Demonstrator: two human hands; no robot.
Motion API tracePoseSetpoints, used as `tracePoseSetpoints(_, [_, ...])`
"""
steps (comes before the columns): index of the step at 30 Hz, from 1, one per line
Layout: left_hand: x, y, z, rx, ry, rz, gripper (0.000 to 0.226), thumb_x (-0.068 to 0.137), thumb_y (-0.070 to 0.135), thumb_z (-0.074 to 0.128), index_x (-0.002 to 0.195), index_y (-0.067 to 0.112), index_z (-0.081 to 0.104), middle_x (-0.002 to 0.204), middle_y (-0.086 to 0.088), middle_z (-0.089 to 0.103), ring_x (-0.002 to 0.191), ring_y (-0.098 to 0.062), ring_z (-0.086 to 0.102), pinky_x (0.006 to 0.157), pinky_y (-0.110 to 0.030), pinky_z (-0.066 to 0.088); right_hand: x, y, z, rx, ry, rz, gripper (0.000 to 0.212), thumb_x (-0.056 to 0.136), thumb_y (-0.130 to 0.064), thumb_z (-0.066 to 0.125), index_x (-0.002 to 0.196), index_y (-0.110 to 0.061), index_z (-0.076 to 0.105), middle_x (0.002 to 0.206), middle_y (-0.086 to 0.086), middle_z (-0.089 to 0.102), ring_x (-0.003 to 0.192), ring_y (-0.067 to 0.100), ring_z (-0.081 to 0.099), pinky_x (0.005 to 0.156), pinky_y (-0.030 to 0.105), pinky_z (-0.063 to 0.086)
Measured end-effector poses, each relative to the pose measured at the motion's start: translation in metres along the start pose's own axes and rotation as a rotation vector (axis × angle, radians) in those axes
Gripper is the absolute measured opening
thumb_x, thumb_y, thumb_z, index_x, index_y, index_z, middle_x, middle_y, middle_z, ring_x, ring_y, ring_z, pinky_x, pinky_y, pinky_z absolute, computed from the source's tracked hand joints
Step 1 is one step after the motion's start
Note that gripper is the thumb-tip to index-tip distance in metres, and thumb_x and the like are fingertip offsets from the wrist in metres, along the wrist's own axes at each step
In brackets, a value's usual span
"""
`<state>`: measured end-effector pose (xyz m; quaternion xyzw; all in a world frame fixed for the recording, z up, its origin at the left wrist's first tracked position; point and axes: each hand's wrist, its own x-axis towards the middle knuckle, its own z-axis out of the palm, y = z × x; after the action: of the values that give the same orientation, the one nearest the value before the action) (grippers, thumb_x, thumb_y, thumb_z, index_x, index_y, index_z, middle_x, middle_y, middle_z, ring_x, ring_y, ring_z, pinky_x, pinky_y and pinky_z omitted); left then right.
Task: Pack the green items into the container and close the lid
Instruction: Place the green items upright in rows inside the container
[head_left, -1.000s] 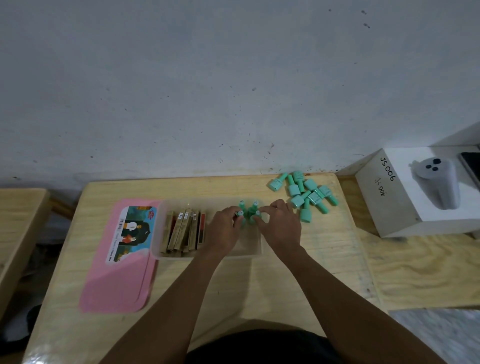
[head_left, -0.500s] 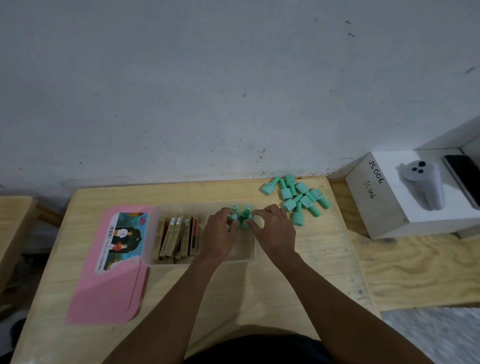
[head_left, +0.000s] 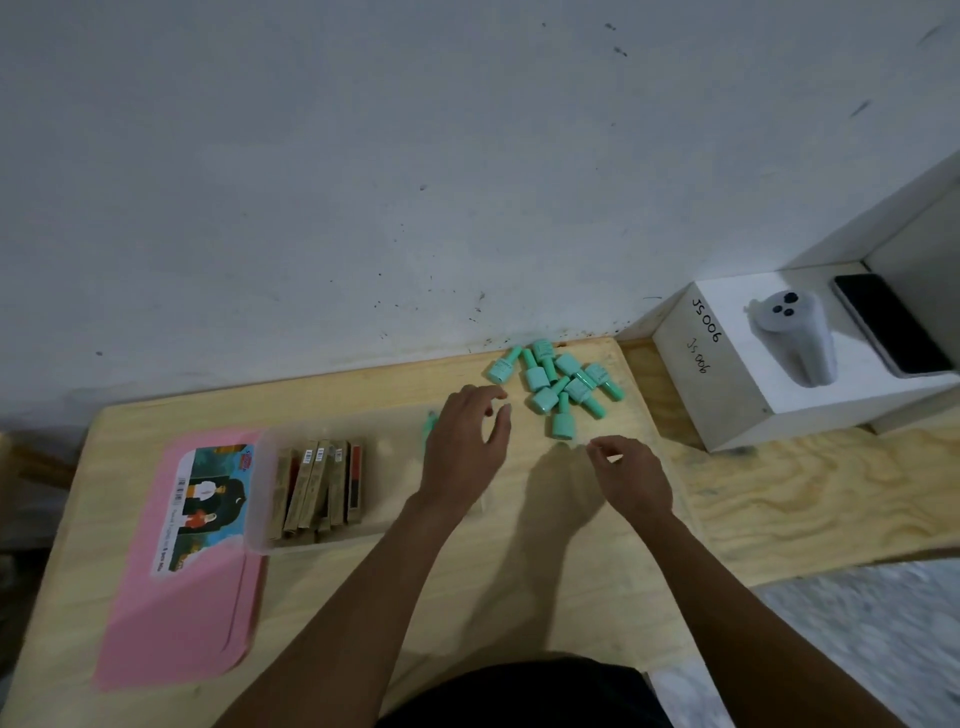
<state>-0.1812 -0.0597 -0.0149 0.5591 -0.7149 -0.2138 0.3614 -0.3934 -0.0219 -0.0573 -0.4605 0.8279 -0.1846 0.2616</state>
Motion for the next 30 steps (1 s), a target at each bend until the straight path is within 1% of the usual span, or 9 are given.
tracePoseSetpoints(3, [0.02,0.013,0.028,-0.059,-0.155,-0.054,0.026,0.091,0.027,0.058,0.115,0.018,0.06,0.096,0.003,0.055,0.085,-0.011,0.048,0.072,-0.03,0.046,0.018,0.008,-0.006,0.034,-0.082,0.036,0.023,0.092,-0.035,0.06,0.11,-0.024,0.071,0.112,-0.002,0.071,0.096,0.015,0.064,0.083,0.031,0.05])
tracePoseSetpoints(5, [0.035,0.016,0.049,-0.055,-0.293,-0.152,0.036,0.091,0.026,0.058,0.126,0.017,0.054,0.115,-0.005,0.055,0.103,-0.02,0.052,0.086,-0.039,0.049,0.029,0.006,-0.007,0.018,-0.123,0.035,0.025,0.093,-0.036,0.059,0.113,-0.025,0.07,0.113,-0.003,0.071,0.096,0.015,0.064,0.083,0.032,0.051])
tracePoseSetpoints(7, [0.048,0.015,0.067,0.004,-0.407,-0.239,0.042,0.092,0.023,0.055,0.133,0.014,0.049,0.13,-0.012,0.048,0.119,-0.028,0.048,0.099,-0.043,0.044,0.038,0.0,-0.003,0.003,-0.141,0.022,0.026,0.094,-0.036,0.057,0.114,-0.026,0.069,0.113,-0.002,0.071,0.095,0.015,0.064,0.082,0.031,0.051])
tracePoseSetpoints(12, [0.066,0.007,0.101,0.186,-0.568,-0.308,0.042,0.095,0.018,0.047,0.137,0.011,0.045,0.135,-0.014,0.046,0.121,-0.031,0.046,0.102,-0.045,0.042,0.057,-0.025,0.011,-0.071,-0.144,0.014,0.027,0.095,-0.037,0.05,0.11,-0.027,0.069,0.107,-0.001,0.07,0.091,0.018,0.063,0.073,0.031,0.048])
tracePoseSetpoints(18, [0.072,-0.003,0.122,0.304,-0.581,-0.343,0.041,0.097,0.023,0.046,0.137,0.014,0.045,0.136,-0.01,0.046,0.122,-0.027,0.046,0.097,-0.042,0.045,0.071,-0.035,0.024,-0.114,-0.153,0.1,0.031,0.087,-0.052,0.056,0.093,-0.024,0.069,0.082,-0.004,0.067,0.074,0.016,0.064,0.061,0.028,0.046])
tracePoseSetpoints(20, [0.073,-0.004,0.126,0.321,-0.569,-0.34,0.041,0.096,0.027,0.048,0.136,0.015,0.046,0.136,-0.009,0.045,0.121,-0.027,0.046,0.095,-0.041,0.046,0.074,-0.037,0.026,-0.11,-0.175,0.137,0.035,0.085,-0.053,0.056,0.092,-0.022,0.069,0.081,-0.003,0.067,0.074,0.018,0.064,0.059,0.027,0.043])
tracePoseSetpoints(23, [0.077,-0.005,0.129,0.309,-0.59,-0.345,0.045,0.094,0.027,0.053,0.136,0.014,0.046,0.137,-0.011,0.044,0.122,-0.029,0.045,0.096,-0.043,0.047,0.077,-0.039,0.029,-0.118,-0.218,0.164,0.04,0.085,-0.054,0.054,0.098,-0.018,0.066,0.09,0.002,0.068,0.082,0.023,0.067,0.063,0.03,0.045])
tracePoseSetpoints(26, [0.081,-0.005,0.128,0.252,-0.613,-0.391,0.047,0.09,0.022,0.057,0.135,0.011,0.046,0.134,-0.012,0.046,0.121,-0.029,0.048,0.096,-0.042,0.046,0.076,-0.033,0.027,-0.038,-0.244,0.185,0.036,0.086,-0.045,0.056,0.1,-0.013,0.067,0.092,0.005,0.069,0.084,0.024,0.067,0.065,0.031,0.048])
tracePoseSetpoints(30, [0.085,-0.002,0.12,0.129,-0.612,-0.477,0.046,0.088,0.003,0.054,0.132,0.009,0.043,0.127,-0.014,0.053,0.112,-0.029,0.055,0.091,-0.039,0.049,0.064,-0.023,0.01,0.29,-0.251,0.152,0.02,0.09,-0.024,0.058,0.093,-0.009,0.071,0.089,0.009,0.07,0.083,0.025,0.066,0.077,0.039,0.056])
